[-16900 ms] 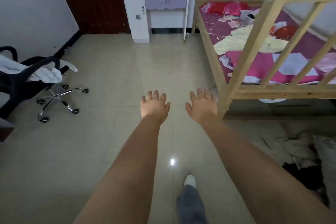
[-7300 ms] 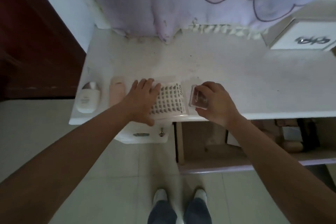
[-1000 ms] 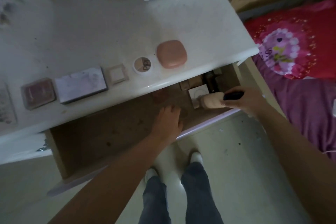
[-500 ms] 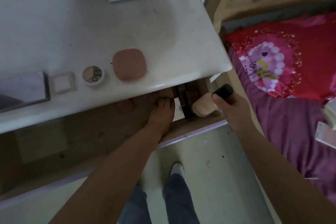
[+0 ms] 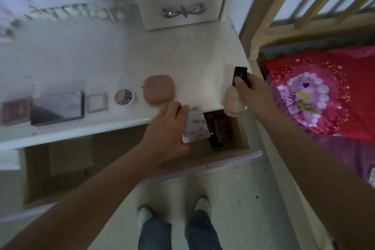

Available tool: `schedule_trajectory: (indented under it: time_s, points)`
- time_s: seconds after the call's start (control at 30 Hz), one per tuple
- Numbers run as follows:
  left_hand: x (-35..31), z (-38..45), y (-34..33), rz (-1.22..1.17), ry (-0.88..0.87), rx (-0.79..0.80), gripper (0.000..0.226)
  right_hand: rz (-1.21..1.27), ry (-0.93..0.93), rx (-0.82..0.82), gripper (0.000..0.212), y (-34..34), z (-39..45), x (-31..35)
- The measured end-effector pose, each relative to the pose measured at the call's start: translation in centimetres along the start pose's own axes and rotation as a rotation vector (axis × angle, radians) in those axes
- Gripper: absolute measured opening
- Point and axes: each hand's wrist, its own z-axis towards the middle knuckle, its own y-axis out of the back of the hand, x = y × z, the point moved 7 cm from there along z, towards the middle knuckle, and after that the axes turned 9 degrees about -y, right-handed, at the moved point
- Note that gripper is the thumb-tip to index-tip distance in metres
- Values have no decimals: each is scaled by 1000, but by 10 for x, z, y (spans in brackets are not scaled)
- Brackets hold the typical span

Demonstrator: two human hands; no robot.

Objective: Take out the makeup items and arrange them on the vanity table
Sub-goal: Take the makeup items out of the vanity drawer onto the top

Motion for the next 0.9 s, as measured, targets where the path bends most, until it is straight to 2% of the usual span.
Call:
schedule_trajectory:
  time_s: [0.17, 0.3, 0.5, 0.6, 0.67, 0.73, 0.8, 0.83, 0.9]
  points:
    - [31, 56, 31, 40, 182, -70, 70, -284, -13, 34, 34, -20, 46, 18]
    - [38, 92, 20, 36, 204, 68, 72, -408, 47, -15, 36, -31, 59, 28]
    - [42, 99, 10, 17, 226, 128, 57, -310, 62, -125, 33, -22, 67, 23]
    - [41, 98, 8, 9, 239, 132, 63, -274, 57, -160, 35, -20, 68, 22]
    - [36, 92, 7, -10, 247, 118, 76, -228, 47, -185, 34, -15, 63, 22]
    - [25, 79, 12, -41, 224, -10, 78, -140, 144, -273, 25, -1, 43, 24]
    - [4, 58, 19, -32, 79, -256, 61, -105, 305, -312, 19, 9, 7, 22]
    - [-7, 46, 17, -19, 0, -347, 51, -150, 345, -252, 17, 5, -9, 14]
    - [-19, 22, -3, -19, -64, -352, 42, -380, 257, 12, 18, -22, -28, -15]
